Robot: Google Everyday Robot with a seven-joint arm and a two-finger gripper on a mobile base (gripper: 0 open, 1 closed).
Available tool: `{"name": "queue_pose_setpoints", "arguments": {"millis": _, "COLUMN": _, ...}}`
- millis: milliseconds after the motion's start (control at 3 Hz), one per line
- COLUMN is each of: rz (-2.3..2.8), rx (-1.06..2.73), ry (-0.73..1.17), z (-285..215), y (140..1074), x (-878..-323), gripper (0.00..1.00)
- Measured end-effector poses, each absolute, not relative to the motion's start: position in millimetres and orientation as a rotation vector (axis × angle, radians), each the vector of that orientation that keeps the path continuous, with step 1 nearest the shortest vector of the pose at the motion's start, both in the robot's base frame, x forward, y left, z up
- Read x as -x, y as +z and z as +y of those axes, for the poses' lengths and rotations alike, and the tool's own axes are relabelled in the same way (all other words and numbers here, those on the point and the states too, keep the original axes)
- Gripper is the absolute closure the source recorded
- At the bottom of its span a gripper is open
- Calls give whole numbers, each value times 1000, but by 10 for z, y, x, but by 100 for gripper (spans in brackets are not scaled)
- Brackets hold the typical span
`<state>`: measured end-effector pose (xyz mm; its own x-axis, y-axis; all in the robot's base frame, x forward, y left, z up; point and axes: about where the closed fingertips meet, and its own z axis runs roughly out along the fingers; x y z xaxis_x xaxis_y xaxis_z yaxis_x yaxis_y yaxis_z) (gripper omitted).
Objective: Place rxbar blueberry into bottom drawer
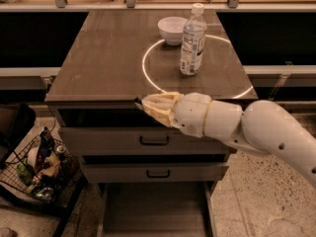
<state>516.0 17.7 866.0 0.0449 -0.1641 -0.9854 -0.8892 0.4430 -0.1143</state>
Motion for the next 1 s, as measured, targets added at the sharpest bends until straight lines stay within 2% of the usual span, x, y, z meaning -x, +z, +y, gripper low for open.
{"name": "queue_pose_setpoints", "arguments": {"millis": 667, "rz": 1495, "rx": 839, "ry": 949, "z": -94, "y": 7630, "x": -4372, "gripper": 100}}
{"name": "queue_pose_setpoints", "arguments": {"millis": 1000, "rz": 1547, "rx": 703, "ry": 1106, "z": -32, "y": 6866, "x": -3991, "gripper": 100}}
